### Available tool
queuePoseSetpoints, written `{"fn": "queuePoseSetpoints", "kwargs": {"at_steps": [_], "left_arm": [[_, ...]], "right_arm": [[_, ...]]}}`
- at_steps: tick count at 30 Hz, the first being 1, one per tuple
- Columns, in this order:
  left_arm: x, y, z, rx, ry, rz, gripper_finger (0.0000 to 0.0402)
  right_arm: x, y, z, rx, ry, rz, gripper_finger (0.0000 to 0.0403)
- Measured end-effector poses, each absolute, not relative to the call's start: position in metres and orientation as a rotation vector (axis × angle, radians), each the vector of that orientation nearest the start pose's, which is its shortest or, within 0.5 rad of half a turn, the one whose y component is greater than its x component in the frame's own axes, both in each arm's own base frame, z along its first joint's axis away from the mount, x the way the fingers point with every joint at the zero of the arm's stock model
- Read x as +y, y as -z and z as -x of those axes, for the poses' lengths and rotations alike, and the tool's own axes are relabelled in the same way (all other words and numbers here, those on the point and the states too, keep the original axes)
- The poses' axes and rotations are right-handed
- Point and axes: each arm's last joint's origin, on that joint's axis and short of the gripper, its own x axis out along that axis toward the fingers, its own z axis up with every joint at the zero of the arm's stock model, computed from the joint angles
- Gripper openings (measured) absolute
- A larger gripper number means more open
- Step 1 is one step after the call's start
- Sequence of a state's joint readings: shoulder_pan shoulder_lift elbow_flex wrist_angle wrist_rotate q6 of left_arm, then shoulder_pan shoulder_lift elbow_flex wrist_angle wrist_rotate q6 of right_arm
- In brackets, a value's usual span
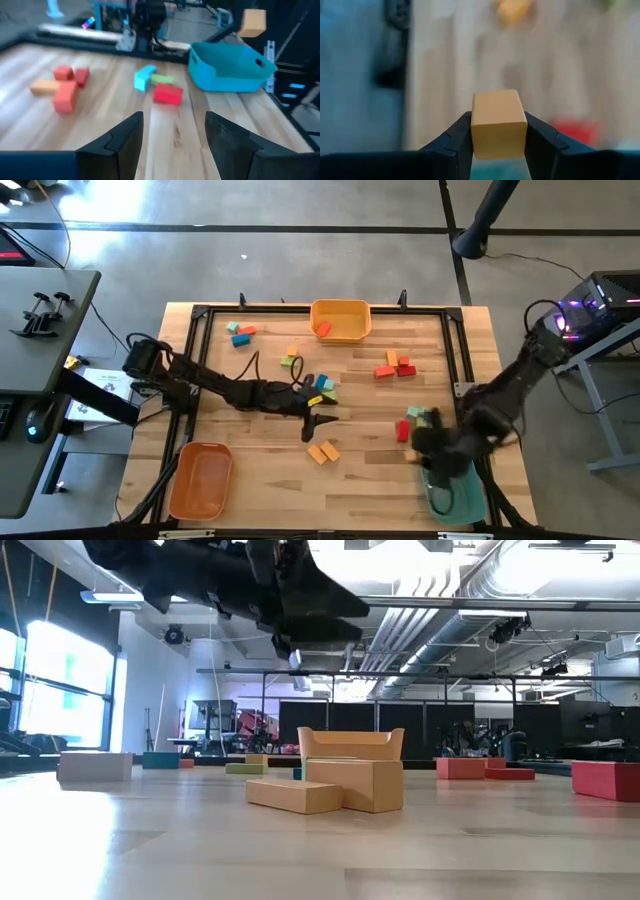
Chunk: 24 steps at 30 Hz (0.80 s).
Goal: Sort blocks by size
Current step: Put the bottom yellow square block into the blue bin, then put the red wide rectangular block into the yellow bin
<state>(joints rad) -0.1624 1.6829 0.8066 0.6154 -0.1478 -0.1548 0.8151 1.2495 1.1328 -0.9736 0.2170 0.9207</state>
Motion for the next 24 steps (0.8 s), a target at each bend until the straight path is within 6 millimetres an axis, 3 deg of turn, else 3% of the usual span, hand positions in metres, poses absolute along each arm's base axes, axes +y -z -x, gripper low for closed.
{"fn": "queuePoseSetpoints", "kwargs": {"at_steps": [3, 6, 14, 16, 21, 24], "left_arm": [[-0.057, -0.195, -0.342, 0.217, -0.008, 0.063, 0.0199], [-0.059, -0.196, -0.342, 0.205, 0.004, 0.028, 0.0199], [-0.061, -0.197, -0.342, 0.192, 0.011, 0.004, 0.0199], [-0.061, -0.198, -0.342, 0.19, 0.012, -0.012, 0.0199], [-0.058, -0.199, -0.343, 0.17, 0.002, -0.02, 0.0199], [-0.054, -0.2, -0.343, 0.166, -0.008, -0.033, 0.0199]], "right_arm": [[0.181, -0.291, -0.143, 1.189, -0.015, -0.41, 0.0129], [0.196, -0.267, -0.13, 1.342, 0.016, -0.471, 0.0129], [0.201, -0.203, -0.137, 1.619, 0.203, -0.441, 0.0129], [0.198, -0.195, -0.142, 1.651, 0.238, -0.422, 0.0152], [0.185, -0.199, -0.15, 1.786, 0.248, -0.473, 0.0258], [0.177, -0.217, -0.154, 1.778, 0.219, -0.524, 0.0284]]}}
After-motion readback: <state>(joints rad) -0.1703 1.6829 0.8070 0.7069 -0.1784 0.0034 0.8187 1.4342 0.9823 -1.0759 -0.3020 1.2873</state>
